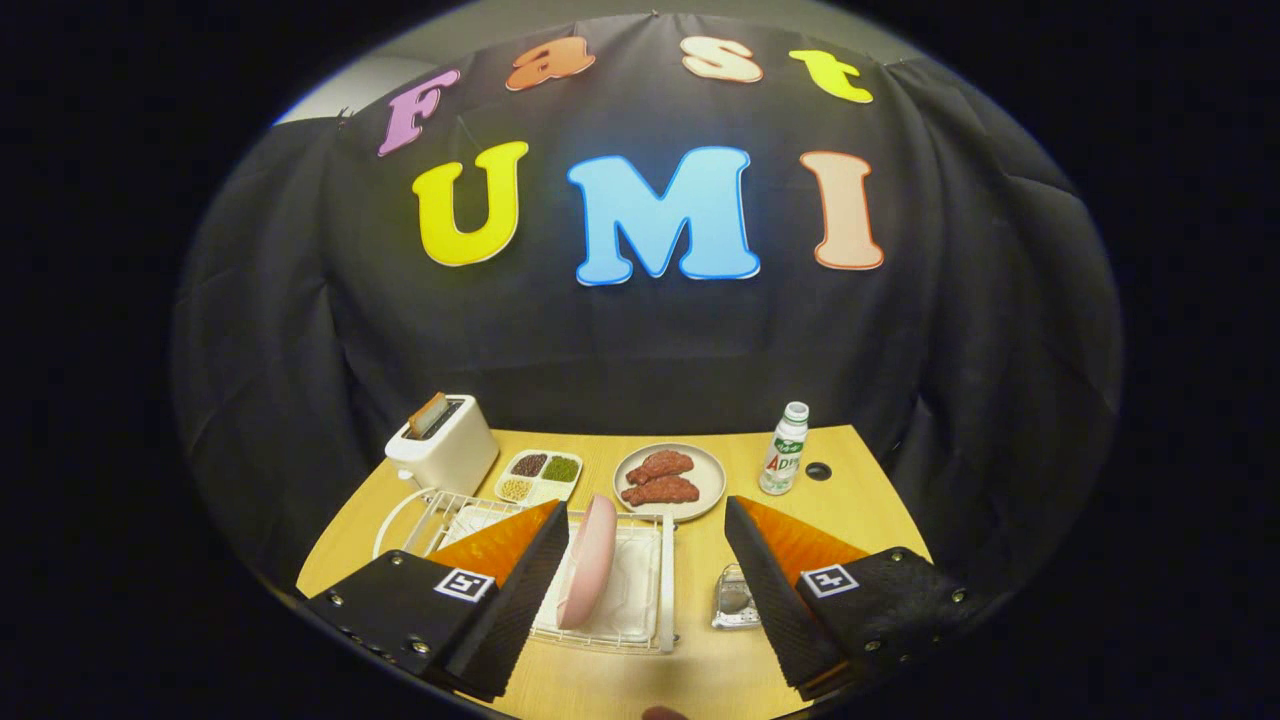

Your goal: Take the plate from the dish rack, then take the spoon from the basket and place it into the plate.

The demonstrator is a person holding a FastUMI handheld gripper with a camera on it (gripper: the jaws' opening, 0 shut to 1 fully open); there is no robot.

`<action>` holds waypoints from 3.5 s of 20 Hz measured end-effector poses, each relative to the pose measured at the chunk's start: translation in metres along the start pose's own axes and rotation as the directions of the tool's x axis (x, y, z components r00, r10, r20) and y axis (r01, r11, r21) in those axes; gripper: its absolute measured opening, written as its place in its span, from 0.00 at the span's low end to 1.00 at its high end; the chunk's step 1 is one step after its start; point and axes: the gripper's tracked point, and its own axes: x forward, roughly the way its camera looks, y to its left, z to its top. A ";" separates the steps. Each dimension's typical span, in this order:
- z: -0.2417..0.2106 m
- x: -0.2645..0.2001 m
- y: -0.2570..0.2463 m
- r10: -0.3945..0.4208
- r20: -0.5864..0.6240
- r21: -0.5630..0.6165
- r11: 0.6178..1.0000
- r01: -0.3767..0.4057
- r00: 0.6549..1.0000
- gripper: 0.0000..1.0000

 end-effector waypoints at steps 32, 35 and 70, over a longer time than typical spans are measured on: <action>-0.085 0.111 0.027 -0.490 -0.429 -0.198 0.871 0.450 0.759 0.14; -0.077 0.110 0.025 -0.507 -0.433 -0.219 0.861 0.459 0.745 0.14; -0.091 -0.054 -0.036 -0.081 -0.427 0.039 0.993 0.108 0.901 0.14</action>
